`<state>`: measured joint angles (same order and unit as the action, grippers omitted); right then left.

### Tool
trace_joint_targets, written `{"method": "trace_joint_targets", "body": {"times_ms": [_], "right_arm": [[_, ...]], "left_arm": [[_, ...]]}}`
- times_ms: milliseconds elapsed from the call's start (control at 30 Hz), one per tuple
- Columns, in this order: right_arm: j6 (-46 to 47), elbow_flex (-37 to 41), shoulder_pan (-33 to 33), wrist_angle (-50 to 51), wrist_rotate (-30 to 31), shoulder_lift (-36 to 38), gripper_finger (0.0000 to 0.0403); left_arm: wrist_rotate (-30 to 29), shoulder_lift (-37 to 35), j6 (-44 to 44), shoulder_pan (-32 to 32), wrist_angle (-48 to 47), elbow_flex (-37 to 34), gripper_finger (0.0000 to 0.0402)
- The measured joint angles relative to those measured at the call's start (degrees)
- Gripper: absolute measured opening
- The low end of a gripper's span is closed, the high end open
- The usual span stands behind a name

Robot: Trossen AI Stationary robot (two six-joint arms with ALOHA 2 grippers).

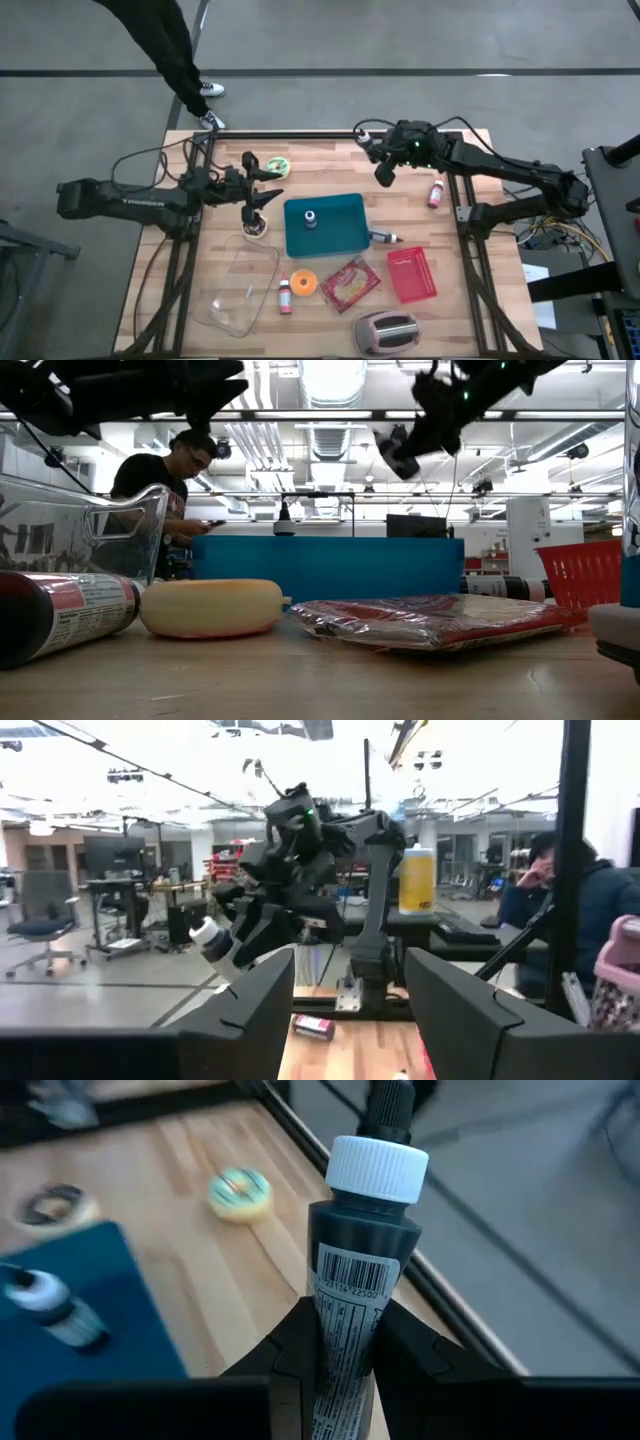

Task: Pick & Place Food Item
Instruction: Put the top black food coloring bottle into the blue bin

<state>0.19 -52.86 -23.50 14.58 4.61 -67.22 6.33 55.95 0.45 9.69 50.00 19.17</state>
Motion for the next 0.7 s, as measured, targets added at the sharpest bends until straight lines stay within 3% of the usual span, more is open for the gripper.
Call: {"method": "trace_joint_targets", "body": {"times_ms": [233, 433, 700], "right_arm": [[-6.2, 0.0, 7.7, -7.6, 0.5, 0.4, 0.0061], [-9.3, 0.0, 10.0, -8.1, 1.8, 0.4, 0.0060], [-12.7, 1.3, 13.0, -15.9, -0.7, 0.4, 0.0060]], "left_arm": [[1.4, 7.1, -0.9, 0.0, 5.4, 3.2, 0.0197], [1.7, 15.8, -0.9, 0.3, 11.1, 9.4, 0.0197], [10.3, 27.9, -2.5, 2.6, 11.1, 21.0, 0.0198]]}}
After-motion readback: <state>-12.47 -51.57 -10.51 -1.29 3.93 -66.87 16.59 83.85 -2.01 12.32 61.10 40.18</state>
